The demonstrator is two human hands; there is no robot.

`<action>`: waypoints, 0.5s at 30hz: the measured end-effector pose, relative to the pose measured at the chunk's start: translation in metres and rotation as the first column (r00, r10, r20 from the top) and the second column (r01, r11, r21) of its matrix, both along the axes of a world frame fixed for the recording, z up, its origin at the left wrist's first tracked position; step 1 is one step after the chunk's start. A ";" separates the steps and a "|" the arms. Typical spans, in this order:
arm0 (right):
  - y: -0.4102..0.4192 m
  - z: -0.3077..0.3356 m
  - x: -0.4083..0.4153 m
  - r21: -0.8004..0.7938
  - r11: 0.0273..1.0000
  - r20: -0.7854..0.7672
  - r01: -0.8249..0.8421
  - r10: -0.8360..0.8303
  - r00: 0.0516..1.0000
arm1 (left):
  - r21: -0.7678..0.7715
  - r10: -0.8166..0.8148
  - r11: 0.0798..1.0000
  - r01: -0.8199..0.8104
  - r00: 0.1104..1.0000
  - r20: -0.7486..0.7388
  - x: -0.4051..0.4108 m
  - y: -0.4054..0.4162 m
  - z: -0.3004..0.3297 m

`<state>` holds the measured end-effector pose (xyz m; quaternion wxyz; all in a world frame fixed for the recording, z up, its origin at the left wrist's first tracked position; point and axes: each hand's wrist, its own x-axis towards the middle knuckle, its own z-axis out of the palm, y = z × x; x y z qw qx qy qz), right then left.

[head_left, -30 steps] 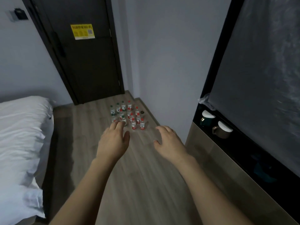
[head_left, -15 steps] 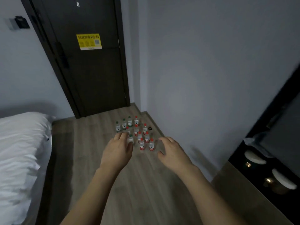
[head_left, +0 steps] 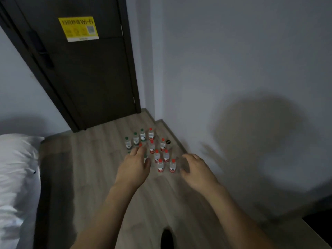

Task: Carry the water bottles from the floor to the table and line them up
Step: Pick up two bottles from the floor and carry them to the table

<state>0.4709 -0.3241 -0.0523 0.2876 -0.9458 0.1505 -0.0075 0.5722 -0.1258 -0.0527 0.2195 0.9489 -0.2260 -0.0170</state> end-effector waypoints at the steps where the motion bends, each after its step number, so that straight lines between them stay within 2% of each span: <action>1: -0.007 -0.003 0.020 0.016 1.000 0.001 0.005 -0.006 1.000 | 0.007 0.000 1.000 0.000 1.000 -0.011 0.020 -0.006 -0.002; 9: -0.060 -0.029 0.167 0.079 0.995 -0.017 0.067 -0.066 0.998 | 0.070 -0.014 0.997 0.013 1.000 0.008 0.183 -0.048 0.001; 12: -0.077 -0.045 0.210 0.098 0.990 -0.051 0.104 -0.100 0.994 | 0.109 -0.039 0.993 0.045 0.998 -0.052 0.229 -0.069 -0.017; 15: -0.098 -0.083 0.262 0.080 0.989 -0.135 0.123 -0.111 0.985 | 0.123 -0.106 0.985 0.118 0.989 -0.103 0.278 -0.097 -0.060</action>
